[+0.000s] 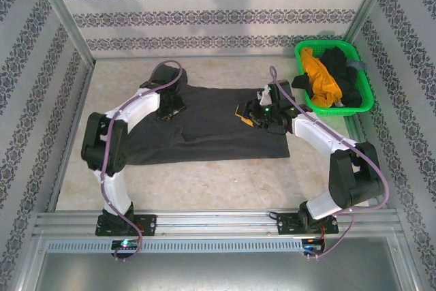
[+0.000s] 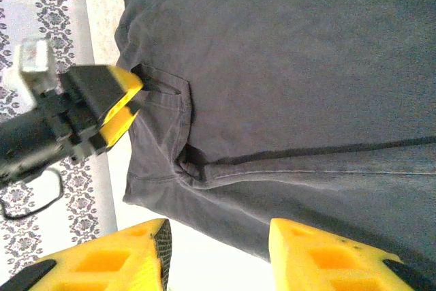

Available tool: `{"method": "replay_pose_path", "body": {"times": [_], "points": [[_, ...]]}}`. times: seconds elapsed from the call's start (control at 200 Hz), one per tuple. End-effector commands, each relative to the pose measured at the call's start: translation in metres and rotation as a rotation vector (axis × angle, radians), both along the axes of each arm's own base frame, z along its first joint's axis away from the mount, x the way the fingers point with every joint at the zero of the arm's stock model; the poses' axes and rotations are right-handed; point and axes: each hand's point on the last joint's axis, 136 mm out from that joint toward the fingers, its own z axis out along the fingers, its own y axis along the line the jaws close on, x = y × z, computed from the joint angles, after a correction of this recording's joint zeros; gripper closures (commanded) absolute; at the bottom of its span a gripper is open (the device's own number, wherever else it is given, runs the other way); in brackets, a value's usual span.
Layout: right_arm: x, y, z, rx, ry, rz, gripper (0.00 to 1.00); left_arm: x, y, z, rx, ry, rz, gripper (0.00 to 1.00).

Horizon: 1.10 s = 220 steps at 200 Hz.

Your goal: Fold and stack the t-shirts

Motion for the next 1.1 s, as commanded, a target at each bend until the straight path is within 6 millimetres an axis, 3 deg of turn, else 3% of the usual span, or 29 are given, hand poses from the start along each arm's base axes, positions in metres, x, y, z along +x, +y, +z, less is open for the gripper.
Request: {"method": "replay_pose_path", "body": {"times": [0.0, 0.255, 0.54, 0.754, 0.984, 1.094], "points": [[-0.007, 0.000, -0.007, 0.004, 0.026, 0.009, 0.57, 0.002, 0.001, 0.031, -0.034, -0.087, 0.004, 0.48], [-0.004, 0.009, -0.008, 0.014, 0.030, 0.023, 0.57, -0.041, 0.007, -0.016, -0.033, 0.117, 0.035, 0.65], [-0.007, 0.010, -0.010, -0.002, 0.036, 0.039, 0.58, -0.022, -0.017, -0.043, -0.106, 0.135, -0.001, 0.64], [-0.007, 0.005, -0.009, -0.003, 0.035, 0.032, 0.58, -0.022, -0.025, -0.061, -0.074, 0.194, -0.062, 0.67], [-0.008, 0.002, -0.014, -0.004, 0.047, 0.024, 0.58, -0.017, -0.039, -0.048, -0.046, 0.154, -0.131, 0.82], [-0.007, 0.003, -0.015, -0.001, 0.051, 0.022, 0.59, -0.024, -0.043, -0.052, -0.032, 0.186, -0.163, 0.95]]}}
